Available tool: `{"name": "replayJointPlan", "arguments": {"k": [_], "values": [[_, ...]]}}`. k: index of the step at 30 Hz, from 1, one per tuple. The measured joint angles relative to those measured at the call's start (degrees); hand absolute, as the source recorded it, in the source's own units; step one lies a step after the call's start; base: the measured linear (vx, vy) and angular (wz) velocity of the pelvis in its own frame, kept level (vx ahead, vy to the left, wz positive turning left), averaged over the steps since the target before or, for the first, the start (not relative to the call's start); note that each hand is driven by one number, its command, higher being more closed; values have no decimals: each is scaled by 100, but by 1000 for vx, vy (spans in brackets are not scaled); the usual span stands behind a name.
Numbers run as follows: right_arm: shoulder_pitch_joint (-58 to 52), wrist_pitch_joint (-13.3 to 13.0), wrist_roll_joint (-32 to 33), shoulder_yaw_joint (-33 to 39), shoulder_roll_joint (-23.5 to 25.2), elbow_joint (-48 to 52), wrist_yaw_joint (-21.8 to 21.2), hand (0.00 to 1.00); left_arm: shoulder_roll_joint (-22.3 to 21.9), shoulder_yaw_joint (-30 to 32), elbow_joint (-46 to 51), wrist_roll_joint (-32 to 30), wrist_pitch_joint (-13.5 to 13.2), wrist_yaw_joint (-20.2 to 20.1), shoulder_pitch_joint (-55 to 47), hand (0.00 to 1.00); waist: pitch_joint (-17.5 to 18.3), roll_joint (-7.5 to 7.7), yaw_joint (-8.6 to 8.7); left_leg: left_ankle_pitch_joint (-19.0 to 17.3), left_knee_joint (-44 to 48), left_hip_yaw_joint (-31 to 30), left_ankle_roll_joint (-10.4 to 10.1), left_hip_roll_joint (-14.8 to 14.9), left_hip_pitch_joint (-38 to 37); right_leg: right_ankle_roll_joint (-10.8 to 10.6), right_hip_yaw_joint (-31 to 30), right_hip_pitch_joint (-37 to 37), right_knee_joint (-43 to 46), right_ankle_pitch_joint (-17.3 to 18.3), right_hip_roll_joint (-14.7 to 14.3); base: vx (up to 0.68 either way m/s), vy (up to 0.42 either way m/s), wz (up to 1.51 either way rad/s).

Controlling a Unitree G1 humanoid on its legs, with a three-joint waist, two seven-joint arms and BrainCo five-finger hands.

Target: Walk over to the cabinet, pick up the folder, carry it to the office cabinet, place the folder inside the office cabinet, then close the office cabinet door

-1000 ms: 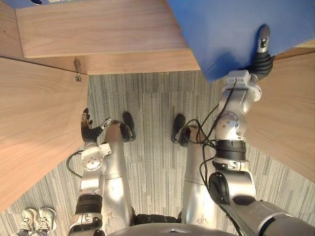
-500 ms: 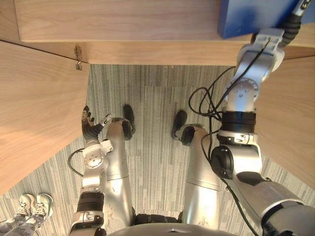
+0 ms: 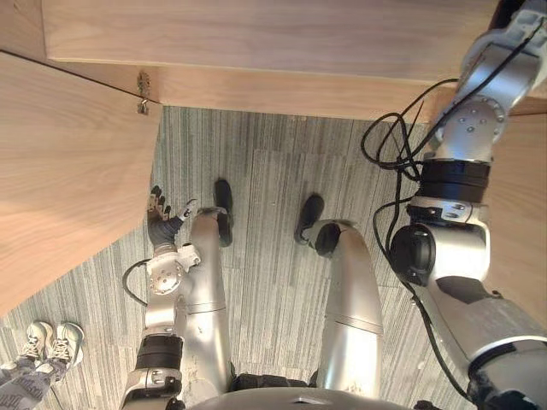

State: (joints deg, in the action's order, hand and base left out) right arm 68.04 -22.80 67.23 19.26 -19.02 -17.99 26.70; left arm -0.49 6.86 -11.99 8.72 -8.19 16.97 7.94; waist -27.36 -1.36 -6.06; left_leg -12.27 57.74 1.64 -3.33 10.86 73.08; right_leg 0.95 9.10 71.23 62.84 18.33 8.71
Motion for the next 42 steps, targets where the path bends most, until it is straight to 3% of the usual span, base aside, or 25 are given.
{"name": "replayJointPlan", "arguments": {"k": [15, 18, 21, 24, 28, 34, 39, 42], "values": [[-34, 76, -37, -154, -383, -152, -241, 0, 28, -25, -1, 8, -42, -29, -63, 0, 22, -2, 13, 30, -8, -19, -20, 8, 37, 27, 66, 9, 12, 12, 3, -1, 0, 0], [-290, 330, -455, -556, -726, -142, -350, 0, 64, -14, 1, 7, -42, -37, -72, 0, 23, 0, 44, 29, -9, -12, -20, 14, 38, 28, 66, 5, -4, 10, 3, 0, 0, 0], [-680, 769, -1259, -1095, -1242, -92, -732, 0, 151, -11, 0, -5, -41, -117, -73, 0, 23, 0, 156, 29, -7, -3, -19, 26, 53, 29, 72, 3, -33, 2, 2, 0, 0, 0], [-956, 1040, -1713, -1321, -1670, -100, -1139, 0, 259, 2, -12, -20, -41, -125, -73, 0, 23, 1, 219, 29, -12, 11, -19, 64, 59, 31, 80, -1, -79, -23, -25, -9, 13, -5], [-1175, 1197, -1807, -1570, -1998, -113, -1470, 0, 365, 60, -135, -56, -38, -211, -68, 0, 23, 2, 282, 32, -32, 19, -16, 109, 48, 29, 81, -25, -156, -77, -81, -8, 10, -8], [-1271, 1580, -2022, -2780, -2930, -281, -2393, 0, 585, 190, -394, -37, -30, -422, -51, 0, 49, 34, 340, 61, -127, 99, 17, 176, -20, 33, 67, -63, -296, -162, -118, -12, 10, -6], [-1205, 1693, -2787, -3612, -3595, -353, -2930, 0, 765, 180, -657, -39, -25, -655, 12, 0, 157, 87, 359, 104, -214, 141, 26, 187, -33, 20, 71, -83, -412, -224, -125, 0, 0, 0], [-1189, 1700, -3761, -4034, -3753, -373, -3019, 0, 860, 173, -740, -41, 17, -740, 36, 0, 230, 164, 365, 111, -290, 187, 35, 197, -121, -1, 59, -155, -511, -262, -138, -3, 5, -3]]}}
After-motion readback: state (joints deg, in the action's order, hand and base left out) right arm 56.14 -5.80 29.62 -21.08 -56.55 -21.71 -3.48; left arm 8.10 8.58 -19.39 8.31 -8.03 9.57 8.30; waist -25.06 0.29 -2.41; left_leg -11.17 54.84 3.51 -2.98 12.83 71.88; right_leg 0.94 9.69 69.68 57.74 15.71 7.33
